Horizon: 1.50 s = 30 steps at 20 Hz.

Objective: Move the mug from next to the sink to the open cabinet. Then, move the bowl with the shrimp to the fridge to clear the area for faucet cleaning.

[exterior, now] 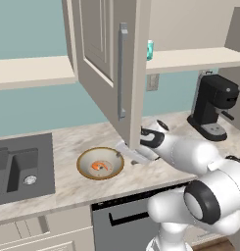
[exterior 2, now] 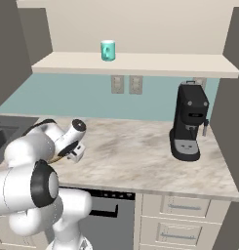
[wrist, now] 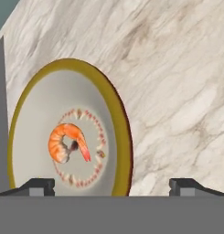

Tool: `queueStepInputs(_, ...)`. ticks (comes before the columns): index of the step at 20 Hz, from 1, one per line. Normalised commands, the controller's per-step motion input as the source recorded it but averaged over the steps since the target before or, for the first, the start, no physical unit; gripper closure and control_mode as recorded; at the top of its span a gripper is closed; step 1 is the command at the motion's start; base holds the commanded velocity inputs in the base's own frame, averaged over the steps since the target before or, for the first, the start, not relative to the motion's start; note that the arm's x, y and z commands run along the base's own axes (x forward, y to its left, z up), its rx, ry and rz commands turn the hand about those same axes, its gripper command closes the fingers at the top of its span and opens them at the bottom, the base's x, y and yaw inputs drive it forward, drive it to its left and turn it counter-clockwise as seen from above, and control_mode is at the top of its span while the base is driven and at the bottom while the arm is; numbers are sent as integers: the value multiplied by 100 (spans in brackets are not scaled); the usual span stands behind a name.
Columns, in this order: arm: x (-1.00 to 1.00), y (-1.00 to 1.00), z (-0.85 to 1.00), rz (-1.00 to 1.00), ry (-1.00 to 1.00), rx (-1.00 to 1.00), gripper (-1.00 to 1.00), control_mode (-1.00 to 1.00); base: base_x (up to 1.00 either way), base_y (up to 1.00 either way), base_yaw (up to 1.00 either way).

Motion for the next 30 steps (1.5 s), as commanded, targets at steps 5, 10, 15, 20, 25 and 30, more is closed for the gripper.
queueStepInputs(5, 2, 5, -32, 0, 0, 0, -100, -100, 0, 0, 0)
queueStepInputs(10, 7, 5, -18, 0, 0, 0, -100, -100, 0, 0, 0)
queueStepInputs(15, 25, 13, -8, 0, 0, 0, -100, -100, 0, 0, 0)
queueStepInputs(20, 33, 37, -11, 0, 0, 0, 100, -100, 0, 0, 0)
queueStepInputs(25, 15, 25, -10, 0, 0, -3, 100, -100, 0, 0, 0)
queueStepInputs(30, -1, 0, 0, 0, -1, 0, 100, -100, 0, 0, 0)
